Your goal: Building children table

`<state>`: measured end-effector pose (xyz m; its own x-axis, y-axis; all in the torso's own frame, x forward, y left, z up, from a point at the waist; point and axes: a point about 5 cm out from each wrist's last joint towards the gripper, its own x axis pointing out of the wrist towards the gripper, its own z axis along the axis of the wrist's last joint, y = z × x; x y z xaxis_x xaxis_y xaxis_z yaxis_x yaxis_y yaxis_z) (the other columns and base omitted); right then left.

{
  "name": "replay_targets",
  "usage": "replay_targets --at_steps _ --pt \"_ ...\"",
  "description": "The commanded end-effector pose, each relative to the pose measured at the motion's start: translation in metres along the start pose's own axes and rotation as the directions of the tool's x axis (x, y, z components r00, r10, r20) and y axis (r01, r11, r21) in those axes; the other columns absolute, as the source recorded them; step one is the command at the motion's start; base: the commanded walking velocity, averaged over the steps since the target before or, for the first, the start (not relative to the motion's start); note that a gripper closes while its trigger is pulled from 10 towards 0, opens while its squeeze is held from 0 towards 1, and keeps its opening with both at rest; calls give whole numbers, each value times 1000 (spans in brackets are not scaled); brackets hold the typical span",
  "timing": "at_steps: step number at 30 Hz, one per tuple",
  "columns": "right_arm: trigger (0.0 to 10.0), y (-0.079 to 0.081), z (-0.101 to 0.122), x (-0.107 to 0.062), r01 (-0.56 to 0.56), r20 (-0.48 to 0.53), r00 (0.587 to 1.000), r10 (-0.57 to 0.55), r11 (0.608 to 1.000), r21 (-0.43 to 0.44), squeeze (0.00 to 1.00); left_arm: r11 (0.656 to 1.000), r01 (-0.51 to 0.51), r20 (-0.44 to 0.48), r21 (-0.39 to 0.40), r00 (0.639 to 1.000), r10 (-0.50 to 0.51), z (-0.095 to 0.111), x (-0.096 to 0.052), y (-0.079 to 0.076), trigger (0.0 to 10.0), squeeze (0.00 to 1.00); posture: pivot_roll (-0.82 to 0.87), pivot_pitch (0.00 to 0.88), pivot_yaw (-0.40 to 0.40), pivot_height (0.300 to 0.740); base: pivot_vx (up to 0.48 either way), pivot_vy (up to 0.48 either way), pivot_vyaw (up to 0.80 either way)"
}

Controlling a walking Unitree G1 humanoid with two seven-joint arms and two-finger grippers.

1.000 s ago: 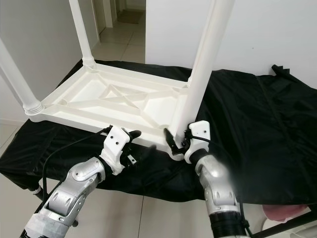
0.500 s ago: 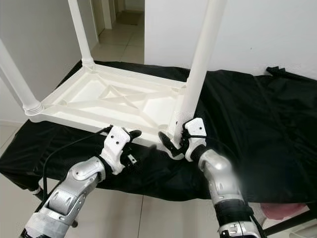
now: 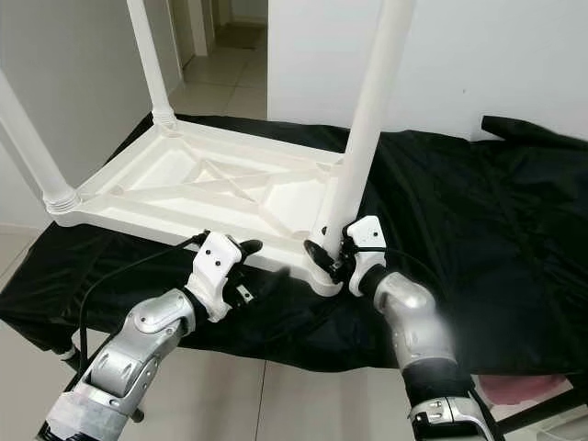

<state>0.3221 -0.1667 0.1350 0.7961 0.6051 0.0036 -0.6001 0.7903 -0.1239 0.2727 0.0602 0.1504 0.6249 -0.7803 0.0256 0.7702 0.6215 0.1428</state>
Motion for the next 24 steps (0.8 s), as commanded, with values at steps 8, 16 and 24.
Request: replay_targets --at_steps 8,16,24 --pt "10000 8 -8 -1 32 -28 999 -32 999 19 0 1000 6 -6 9 1000 -6 0 0 0 10000 0 23 0 7 740 0 0 0" --pt "10000 13 -1 -4 243 -16 970 -243 970 24 0 1000 3 -4 -1 1000 -3 -1 1 -1 10000 0 12 11 2 740 0 0 0" --pt "10000 30 -5 -6 563 -89 826 -556 818 117 0 1000 12 -3 -12 1000 -12 -2 2 -4 10000 0 -5 17 8 740 0 0 0"
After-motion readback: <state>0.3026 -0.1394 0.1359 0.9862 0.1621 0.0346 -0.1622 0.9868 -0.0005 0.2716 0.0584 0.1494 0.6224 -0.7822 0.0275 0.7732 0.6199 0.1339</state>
